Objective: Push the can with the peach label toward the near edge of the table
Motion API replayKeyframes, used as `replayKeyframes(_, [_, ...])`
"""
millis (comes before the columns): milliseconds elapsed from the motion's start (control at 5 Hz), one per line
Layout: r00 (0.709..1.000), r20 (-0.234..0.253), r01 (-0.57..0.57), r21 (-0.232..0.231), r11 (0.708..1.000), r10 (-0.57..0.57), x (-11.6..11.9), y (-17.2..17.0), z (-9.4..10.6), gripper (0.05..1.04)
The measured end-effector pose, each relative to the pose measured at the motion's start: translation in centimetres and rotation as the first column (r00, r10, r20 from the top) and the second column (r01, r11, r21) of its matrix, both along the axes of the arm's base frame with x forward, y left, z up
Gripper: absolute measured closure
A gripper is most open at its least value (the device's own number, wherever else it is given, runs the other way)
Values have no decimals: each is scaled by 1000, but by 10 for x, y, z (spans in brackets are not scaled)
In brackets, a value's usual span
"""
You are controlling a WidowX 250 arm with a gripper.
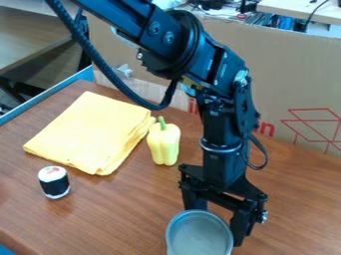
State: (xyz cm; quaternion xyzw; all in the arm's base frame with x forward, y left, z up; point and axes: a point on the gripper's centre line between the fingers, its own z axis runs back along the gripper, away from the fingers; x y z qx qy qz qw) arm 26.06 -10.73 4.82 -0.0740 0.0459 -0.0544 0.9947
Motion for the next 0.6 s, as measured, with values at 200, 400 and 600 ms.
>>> replayKeyframes(200, [999,34,1,9,1000,-2,2,3,24,82])
replayKeyframes(400, [995,95,8,30,1000,-10,10,10,49,82])
replayKeyframes(600, [981,180,55,104,993,-73,26,23,82,82])
